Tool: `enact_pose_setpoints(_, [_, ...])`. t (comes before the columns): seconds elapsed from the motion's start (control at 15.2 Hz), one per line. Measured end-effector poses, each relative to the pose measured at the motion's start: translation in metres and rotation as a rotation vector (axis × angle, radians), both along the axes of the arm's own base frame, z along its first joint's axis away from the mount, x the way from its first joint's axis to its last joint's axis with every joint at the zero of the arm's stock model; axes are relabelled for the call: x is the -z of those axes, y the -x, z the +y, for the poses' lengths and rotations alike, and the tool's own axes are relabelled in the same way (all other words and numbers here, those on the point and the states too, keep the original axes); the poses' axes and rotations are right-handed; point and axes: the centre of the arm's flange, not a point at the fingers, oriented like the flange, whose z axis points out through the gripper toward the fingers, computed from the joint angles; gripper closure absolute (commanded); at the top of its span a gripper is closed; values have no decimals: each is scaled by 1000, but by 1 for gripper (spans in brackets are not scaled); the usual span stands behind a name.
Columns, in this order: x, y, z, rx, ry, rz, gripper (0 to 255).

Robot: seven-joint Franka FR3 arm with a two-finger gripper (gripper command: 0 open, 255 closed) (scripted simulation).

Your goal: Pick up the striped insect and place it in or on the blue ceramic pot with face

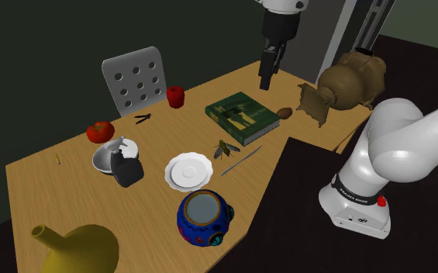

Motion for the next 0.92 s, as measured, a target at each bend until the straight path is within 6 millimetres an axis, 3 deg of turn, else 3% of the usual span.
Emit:
enact_pose_setpoints(0.13, [7, -2, -2, -1, 1, 0, 0])
enact_pose_setpoints(0.46, [56, -18, -12, -9, 5, -4, 0])
enact_pose_setpoints(0.92, [146, -48, -26, -22, 13, -9, 0])
